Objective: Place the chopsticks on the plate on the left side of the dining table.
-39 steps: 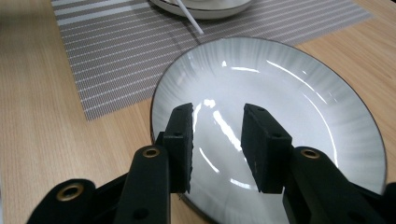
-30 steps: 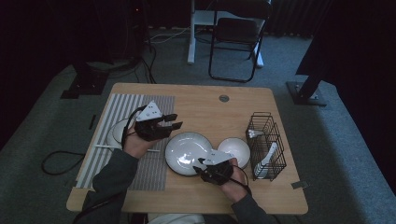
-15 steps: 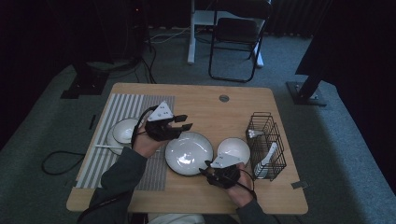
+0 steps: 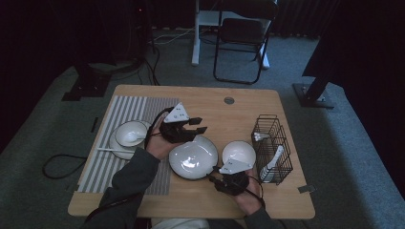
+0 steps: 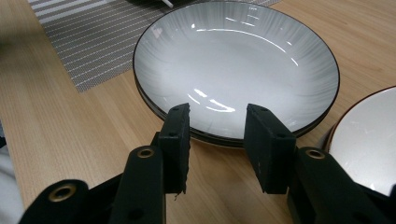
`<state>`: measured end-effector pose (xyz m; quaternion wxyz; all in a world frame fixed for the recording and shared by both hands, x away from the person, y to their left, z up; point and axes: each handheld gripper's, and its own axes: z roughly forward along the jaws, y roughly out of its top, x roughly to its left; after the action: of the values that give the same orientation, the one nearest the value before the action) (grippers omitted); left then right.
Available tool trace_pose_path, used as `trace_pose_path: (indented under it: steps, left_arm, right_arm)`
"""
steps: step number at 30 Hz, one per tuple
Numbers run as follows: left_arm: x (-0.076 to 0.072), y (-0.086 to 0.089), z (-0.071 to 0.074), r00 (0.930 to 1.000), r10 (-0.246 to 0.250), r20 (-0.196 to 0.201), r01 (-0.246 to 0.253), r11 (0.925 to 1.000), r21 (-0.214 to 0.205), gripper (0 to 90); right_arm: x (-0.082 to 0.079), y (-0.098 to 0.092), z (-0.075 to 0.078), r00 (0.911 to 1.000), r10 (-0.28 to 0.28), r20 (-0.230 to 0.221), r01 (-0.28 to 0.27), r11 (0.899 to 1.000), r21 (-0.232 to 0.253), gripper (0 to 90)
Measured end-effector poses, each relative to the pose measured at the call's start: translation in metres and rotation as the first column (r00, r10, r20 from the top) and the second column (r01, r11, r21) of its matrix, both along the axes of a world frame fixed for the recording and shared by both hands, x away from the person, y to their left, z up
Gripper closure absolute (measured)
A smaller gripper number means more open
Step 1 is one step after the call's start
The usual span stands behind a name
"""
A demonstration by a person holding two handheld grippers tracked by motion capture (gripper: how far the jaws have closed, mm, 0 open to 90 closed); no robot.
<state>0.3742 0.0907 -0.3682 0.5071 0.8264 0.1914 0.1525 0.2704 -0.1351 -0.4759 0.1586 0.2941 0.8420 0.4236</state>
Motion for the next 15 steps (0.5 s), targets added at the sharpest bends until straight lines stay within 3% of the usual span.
trace_pose_path:
  steps: [15]
  left_arm:
    - [0.004, -0.028, 0.007, 0.9987, -0.049, 0.009, 0.049, 0.9987, 0.016, 60.1]
  right_arm:
    - [-0.005, -0.006, -0.002, 0.9999, -0.01, -0.01, 0.01, 1.0, 0.007, 59.7]
